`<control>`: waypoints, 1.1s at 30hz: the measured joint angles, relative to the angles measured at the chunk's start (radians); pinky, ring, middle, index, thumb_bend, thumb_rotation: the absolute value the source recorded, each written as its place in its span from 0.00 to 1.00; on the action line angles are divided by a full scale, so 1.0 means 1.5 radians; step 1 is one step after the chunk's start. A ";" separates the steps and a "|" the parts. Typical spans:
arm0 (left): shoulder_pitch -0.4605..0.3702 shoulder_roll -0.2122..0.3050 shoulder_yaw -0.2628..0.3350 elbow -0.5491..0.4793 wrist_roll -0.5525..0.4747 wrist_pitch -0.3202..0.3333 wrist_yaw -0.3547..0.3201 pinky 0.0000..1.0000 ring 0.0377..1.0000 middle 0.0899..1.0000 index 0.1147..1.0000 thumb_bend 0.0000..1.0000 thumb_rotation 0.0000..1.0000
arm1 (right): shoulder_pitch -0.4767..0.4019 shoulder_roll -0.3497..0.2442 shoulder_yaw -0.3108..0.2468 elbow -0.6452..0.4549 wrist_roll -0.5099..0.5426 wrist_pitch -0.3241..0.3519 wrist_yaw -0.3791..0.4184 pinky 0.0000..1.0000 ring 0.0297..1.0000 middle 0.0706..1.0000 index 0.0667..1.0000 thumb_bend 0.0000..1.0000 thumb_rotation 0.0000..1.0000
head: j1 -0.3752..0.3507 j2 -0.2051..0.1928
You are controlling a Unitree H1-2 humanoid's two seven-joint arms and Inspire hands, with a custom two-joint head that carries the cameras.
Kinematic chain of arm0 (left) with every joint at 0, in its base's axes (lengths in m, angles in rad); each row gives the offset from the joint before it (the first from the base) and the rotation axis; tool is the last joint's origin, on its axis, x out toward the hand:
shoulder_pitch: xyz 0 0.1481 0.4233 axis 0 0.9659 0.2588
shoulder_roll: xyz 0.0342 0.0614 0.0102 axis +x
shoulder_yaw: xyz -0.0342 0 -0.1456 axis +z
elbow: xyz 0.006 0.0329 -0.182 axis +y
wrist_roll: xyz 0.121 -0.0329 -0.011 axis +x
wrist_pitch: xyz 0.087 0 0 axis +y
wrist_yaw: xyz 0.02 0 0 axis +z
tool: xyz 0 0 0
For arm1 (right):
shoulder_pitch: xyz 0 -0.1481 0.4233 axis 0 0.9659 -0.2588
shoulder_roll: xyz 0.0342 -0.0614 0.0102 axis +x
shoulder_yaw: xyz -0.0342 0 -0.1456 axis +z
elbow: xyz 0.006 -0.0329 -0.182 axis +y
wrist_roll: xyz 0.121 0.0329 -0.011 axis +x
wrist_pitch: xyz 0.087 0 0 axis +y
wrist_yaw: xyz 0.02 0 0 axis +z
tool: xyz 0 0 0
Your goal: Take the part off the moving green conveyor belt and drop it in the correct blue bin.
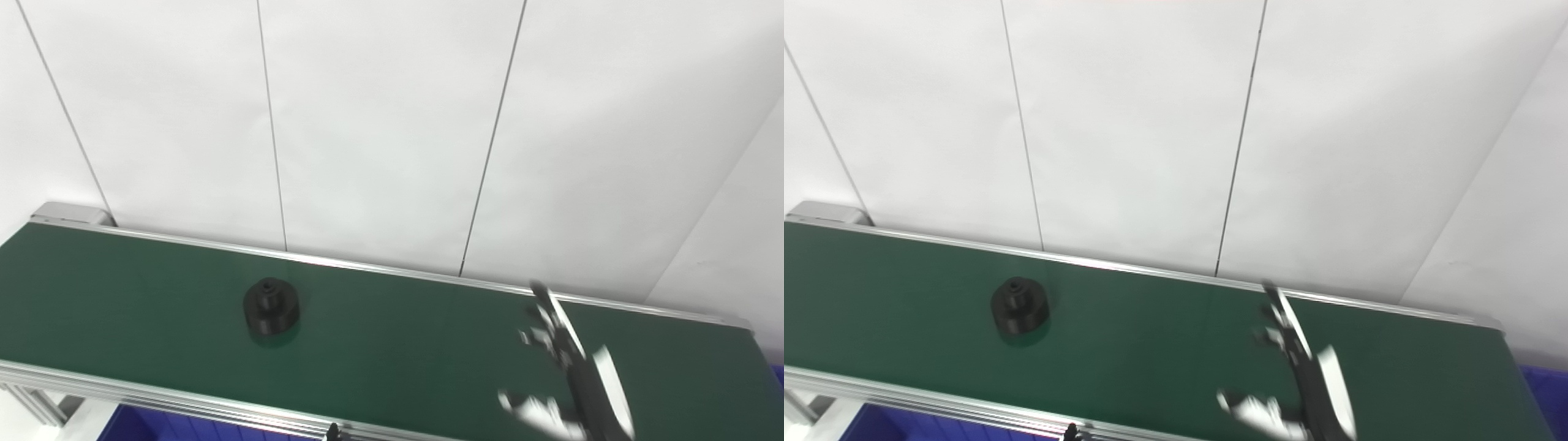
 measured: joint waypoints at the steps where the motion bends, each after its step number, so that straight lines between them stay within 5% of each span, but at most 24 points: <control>1: 0.000 0.000 0.000 0.000 0.001 0.000 0.000 1.00 1.00 1.00 1.00 0.54 0.90 | -0.021 0.001 0.009 0.003 -0.015 0.026 0.009 0.71 0.88 0.97 0.95 0.88 0.64 | 0.000 0.001; 9: -0.002 0.000 -0.002 -0.001 0.009 0.000 -0.001 1.00 1.00 1.00 1.00 0.55 0.91 | -0.247 0.009 0.087 0.130 -0.135 0.215 0.053 0.69 0.88 0.94 0.91 0.99 0.57 | 0.006 0.001; 17: -0.009 0.000 -0.004 0.005 0.032 0.006 0.000 1.00 1.00 1.00 1.00 0.55 0.92 | -0.390 0.011 0.170 0.312 -0.195 0.230 0.066 0.67 0.90 0.95 0.89 1.00 0.35 | 0.020 -0.001; 23: -0.013 0.000 -0.007 0.008 0.073 0.009 0.011 0.99 1.00 1.00 1.00 0.58 0.94 | -0.504 0.001 0.303 0.492 -0.303 0.226 0.074 0.59 0.90 0.97 0.88 1.00 0.27 | 0.043 0.000; 33: -0.013 0.000 -0.008 0.006 0.083 0.019 0.010 1.00 1.00 1.00 1.00 0.55 0.93 | -0.566 0.062 0.370 0.637 -0.320 0.211 0.059 0.58 0.89 0.96 0.87 1.00 0.25 | 0.060 0.000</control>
